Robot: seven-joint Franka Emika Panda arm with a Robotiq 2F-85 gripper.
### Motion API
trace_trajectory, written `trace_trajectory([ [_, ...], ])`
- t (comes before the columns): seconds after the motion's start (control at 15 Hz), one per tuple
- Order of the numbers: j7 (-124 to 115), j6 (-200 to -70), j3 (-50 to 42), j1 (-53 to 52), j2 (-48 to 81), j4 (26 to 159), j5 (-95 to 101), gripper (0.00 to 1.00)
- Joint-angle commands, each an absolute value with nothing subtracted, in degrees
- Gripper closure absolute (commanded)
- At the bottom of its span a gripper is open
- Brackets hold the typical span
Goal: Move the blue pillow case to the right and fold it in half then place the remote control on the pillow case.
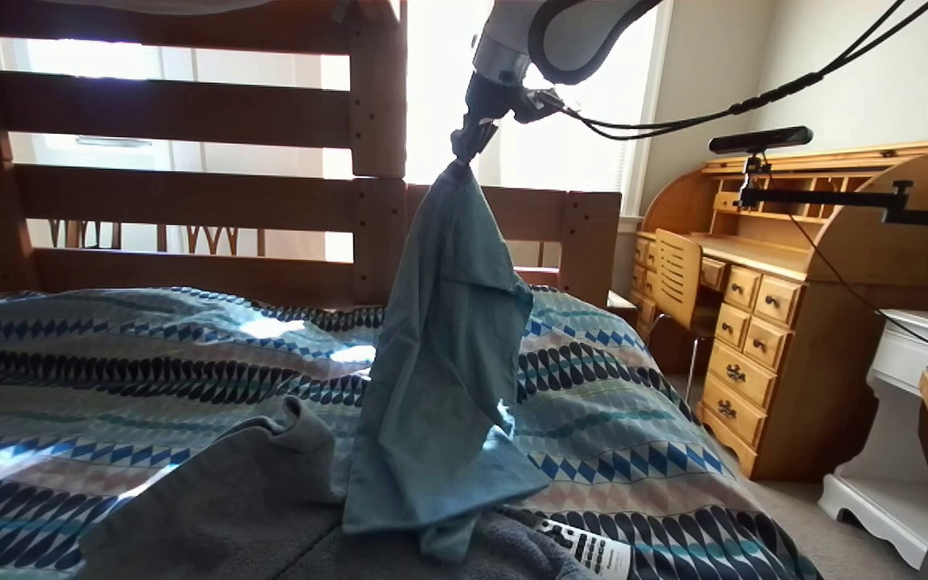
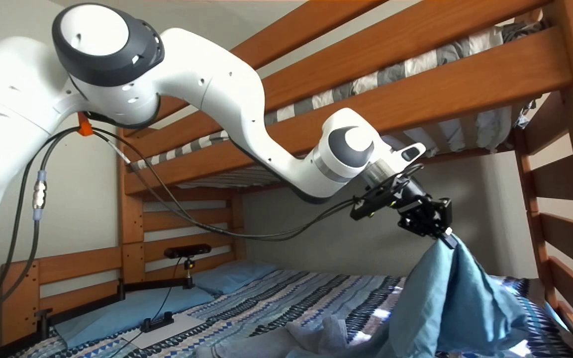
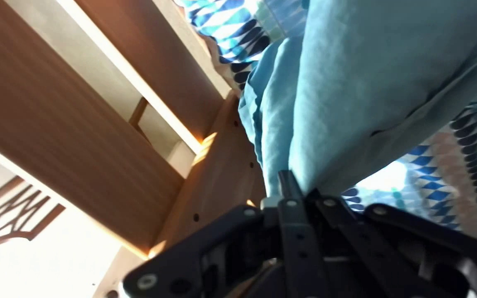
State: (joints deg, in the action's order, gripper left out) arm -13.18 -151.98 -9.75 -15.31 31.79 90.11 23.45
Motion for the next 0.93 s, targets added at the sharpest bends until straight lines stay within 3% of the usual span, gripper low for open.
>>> trace_trajectory([
  [0.0, -20.07, -146.53, -13.65, -14.73, 38.45, 78.56, 23.38, 0.99],
  [0.4, -25.35, -140.49, -16.42, -14.76, 43.45, 72.51, 24.63, 0.99],
  [0.87, -20.68, -133.2, -11.55, -14.93, 48.7, 73.22, 22.8, 0.99],
])
